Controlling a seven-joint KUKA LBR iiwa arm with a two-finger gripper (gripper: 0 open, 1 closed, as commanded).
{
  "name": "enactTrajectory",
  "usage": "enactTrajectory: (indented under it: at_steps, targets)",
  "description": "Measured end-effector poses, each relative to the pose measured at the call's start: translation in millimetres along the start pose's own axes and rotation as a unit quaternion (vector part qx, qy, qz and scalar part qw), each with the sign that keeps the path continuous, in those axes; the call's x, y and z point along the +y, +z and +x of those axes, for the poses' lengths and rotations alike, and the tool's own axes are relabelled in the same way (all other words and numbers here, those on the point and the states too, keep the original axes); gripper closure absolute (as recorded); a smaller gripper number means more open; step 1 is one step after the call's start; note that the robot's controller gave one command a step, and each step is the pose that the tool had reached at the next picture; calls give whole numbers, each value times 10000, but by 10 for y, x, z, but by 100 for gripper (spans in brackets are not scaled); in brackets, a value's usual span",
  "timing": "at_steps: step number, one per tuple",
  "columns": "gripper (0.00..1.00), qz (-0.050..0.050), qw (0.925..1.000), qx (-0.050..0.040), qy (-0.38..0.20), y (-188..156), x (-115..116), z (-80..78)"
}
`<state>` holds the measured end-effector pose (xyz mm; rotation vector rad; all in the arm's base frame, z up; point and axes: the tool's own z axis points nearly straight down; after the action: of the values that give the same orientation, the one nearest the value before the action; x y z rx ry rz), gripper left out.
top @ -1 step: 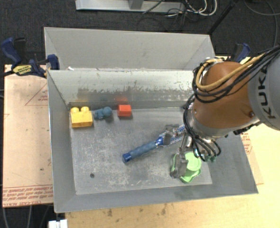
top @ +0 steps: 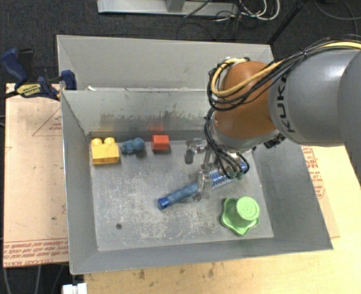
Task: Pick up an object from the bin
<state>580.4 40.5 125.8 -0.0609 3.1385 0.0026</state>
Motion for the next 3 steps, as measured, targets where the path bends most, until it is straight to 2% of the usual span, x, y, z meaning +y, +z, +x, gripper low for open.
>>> enactTrajectory:
  at_steps: [1,2,3]
  targets:
    - [0,3,9990,31,-451,590,-50,76]
    - [100,1,9990,5,-447,552,-50,58]
    - [100,1,9995,-38,-308,-596,4,13]
